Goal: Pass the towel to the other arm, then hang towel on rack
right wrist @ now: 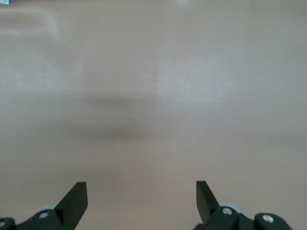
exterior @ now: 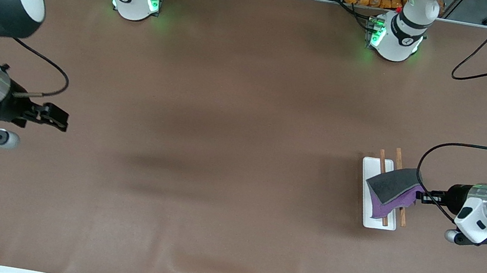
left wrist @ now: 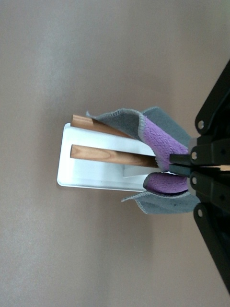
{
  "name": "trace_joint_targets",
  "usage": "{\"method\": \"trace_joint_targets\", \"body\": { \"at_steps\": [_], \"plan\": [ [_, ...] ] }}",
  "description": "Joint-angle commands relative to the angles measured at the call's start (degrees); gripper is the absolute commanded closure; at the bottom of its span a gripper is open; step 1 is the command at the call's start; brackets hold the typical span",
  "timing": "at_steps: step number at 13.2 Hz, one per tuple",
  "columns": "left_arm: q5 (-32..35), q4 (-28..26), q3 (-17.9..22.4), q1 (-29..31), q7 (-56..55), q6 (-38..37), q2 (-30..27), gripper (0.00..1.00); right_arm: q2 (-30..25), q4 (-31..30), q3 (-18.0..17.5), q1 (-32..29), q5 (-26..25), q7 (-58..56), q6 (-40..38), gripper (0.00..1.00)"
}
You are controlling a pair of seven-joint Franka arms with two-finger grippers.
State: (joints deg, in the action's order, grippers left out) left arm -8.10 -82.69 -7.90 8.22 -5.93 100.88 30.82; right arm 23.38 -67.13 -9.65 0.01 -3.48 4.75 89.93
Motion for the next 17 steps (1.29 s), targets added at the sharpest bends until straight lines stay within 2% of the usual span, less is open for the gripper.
{"method": "trace_joint_targets", "body": {
  "at_steps": [1, 4, 8, 10, 11, 12, 13, 15, 17],
  "plan": [
    [1.07, 0.51, -0.45, 1.10, 0.48, -0.77, 0.82, 1.00, -3.51, -2.04, -0.90, -2.99, -1.80, -3.51, -3.25, 0.00],
    [1.16, 0.51, -0.45, 1.72, 0.57, -0.77, 1.79, 1.00, -6.49, -4.57, -1.08, -5.98, -1.27, -3.52, -6.08, 0.00],
    [1.07, 0.60, -0.45, 2.77, 1.80, -0.77, 3.28, 1.00, -15.27, -17.66, -1.16, -9.32, -0.05, -3.52, -1.17, 0.00],
    [1.16, 0.60, -0.45, 2.77, 1.71, -0.77, 3.64, 0.78, -18.27, -20.22, -1.08, -9.33, 0.49, -3.60, -1.16, 0.00],
    [1.16, 0.51, -0.45, 2.77, 1.71, -0.68, 3.72, 0.56, -19.50, -21.36, -1.08, -9.42, 0.49, -3.60, -1.16, 0.00],
    [1.16, 0.60, -0.36, 2.77, 1.71, -0.77, 3.90, 0.11, -20.47, -22.94, -0.99, -9.42, 0.49, -3.60, -0.72, 0.00],
    [1.16, 0.68, -0.36, 2.86, 1.71, -0.77, 3.81, 0.00, -21.17, -24.52, -0.99, -9.33, 0.49, -3.52, 0.94, 0.00],
    [1.16, 0.77, -0.36, 2.95, 1.63, -0.77, 3.03, 0.00, -21.62, -27.34, -0.99, -9.42, 0.57, -3.60, 4.01, 0.00],
    [1.25, 0.77, -0.36, 2.95, 2.50, -0.86, 1.19, 0.00, -21.18, -27.18, -0.90, -9.50, 0.49, -3.60, 5.17, 0.00]
  ]
}}
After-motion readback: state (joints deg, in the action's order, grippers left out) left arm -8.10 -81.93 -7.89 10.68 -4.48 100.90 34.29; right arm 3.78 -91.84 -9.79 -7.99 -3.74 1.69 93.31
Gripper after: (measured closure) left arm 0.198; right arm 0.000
